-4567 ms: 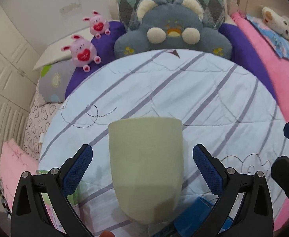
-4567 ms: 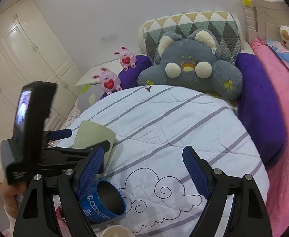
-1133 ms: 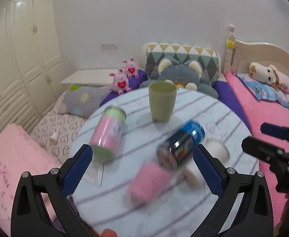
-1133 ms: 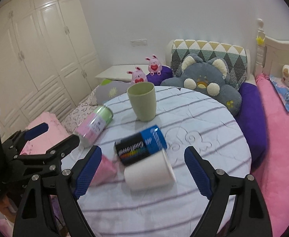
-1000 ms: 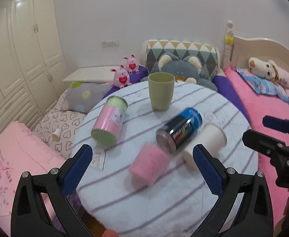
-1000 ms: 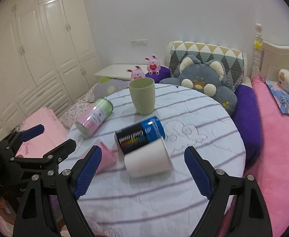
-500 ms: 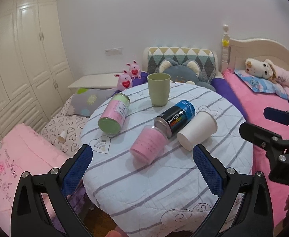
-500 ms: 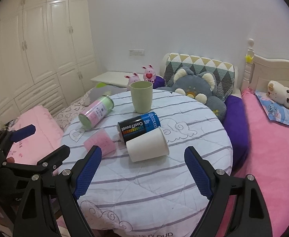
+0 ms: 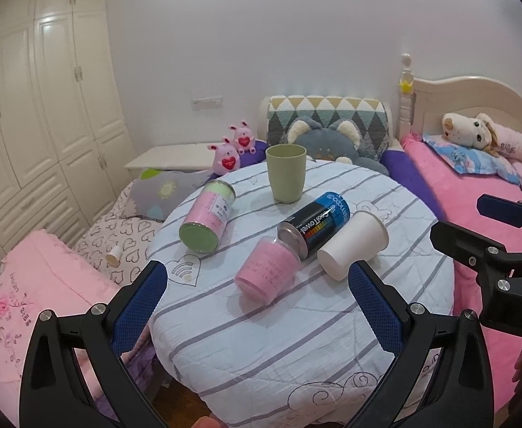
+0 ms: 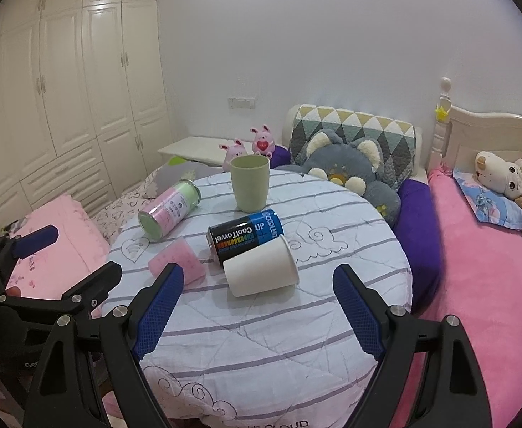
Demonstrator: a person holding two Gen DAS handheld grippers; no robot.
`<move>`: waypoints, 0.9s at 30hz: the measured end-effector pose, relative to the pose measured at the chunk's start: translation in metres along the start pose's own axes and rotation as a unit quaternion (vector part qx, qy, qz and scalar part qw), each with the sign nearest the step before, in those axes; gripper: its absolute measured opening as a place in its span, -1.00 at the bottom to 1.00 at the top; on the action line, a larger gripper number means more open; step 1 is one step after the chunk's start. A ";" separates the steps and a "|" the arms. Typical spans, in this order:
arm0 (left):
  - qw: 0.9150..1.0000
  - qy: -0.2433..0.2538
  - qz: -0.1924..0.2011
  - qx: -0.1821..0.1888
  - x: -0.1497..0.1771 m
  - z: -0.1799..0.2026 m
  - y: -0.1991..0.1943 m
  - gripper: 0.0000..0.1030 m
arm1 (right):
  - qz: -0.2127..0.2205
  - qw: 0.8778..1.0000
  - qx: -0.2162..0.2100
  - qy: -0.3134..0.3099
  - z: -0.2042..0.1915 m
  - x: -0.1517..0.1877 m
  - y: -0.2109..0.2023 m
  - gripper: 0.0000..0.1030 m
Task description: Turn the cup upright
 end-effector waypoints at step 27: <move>0.995 -0.048 0.085 -0.005 -0.008 0.003 -0.024 0.99 | 0.090 0.995 -0.025 -0.036 0.004 -0.013 -0.019 0.70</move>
Point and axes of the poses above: each gripper's, at about its wrist camera, not at the fingertips, and y roughly the way its jaws point, z to its right, x to its underside, the point moved 7 cm from there along y, roughly the way its jaws point, and after that the axes turned 13 degrees about -z, right-handed, at the moved point
